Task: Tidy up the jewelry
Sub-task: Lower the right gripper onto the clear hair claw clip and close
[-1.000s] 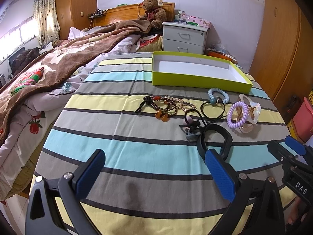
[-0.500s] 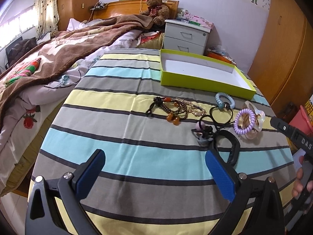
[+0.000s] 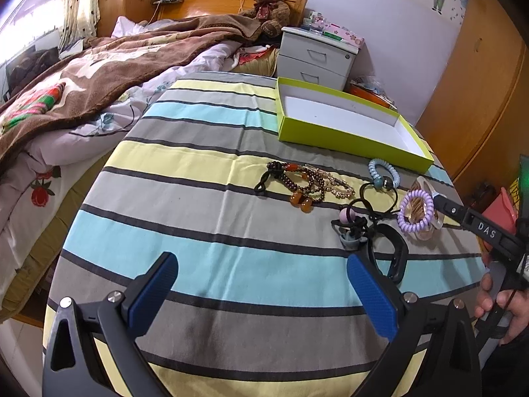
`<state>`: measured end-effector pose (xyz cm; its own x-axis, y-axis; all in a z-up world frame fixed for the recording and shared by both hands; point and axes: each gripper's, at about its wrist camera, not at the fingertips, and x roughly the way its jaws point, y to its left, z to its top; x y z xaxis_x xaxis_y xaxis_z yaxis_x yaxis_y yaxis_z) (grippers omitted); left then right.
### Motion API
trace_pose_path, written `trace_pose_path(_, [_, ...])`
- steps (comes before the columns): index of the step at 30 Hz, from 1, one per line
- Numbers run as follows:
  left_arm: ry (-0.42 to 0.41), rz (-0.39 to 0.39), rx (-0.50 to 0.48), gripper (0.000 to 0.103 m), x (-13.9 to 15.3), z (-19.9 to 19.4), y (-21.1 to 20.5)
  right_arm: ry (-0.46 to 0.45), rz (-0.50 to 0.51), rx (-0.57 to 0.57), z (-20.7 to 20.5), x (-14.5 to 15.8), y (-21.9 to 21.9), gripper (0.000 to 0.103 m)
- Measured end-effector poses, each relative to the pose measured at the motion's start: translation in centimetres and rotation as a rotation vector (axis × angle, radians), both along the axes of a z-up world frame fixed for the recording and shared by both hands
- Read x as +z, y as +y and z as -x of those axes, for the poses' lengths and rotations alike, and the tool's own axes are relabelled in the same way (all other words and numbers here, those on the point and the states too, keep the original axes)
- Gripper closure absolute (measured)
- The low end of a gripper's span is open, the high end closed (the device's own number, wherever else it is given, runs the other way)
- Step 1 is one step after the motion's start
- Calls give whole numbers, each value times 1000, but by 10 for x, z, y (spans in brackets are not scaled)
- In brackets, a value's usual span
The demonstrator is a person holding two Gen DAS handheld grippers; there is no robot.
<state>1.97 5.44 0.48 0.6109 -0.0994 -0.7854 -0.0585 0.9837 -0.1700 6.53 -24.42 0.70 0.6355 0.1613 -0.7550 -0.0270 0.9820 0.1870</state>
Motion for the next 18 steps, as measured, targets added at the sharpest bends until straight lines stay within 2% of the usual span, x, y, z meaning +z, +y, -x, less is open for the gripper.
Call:
trace_pose_path(5, [16,46,1,0,-2,-4,3,23,-19,2,-6,-6,-3,57])
trace_pose_path(13, [13,62,16,0,0,-9,8,20,-14,32,-7,-1,0,88])
trace_pose_path(18, [13,65,18,0,2,-15,12,11,-16,29,-5,3,-6,92])
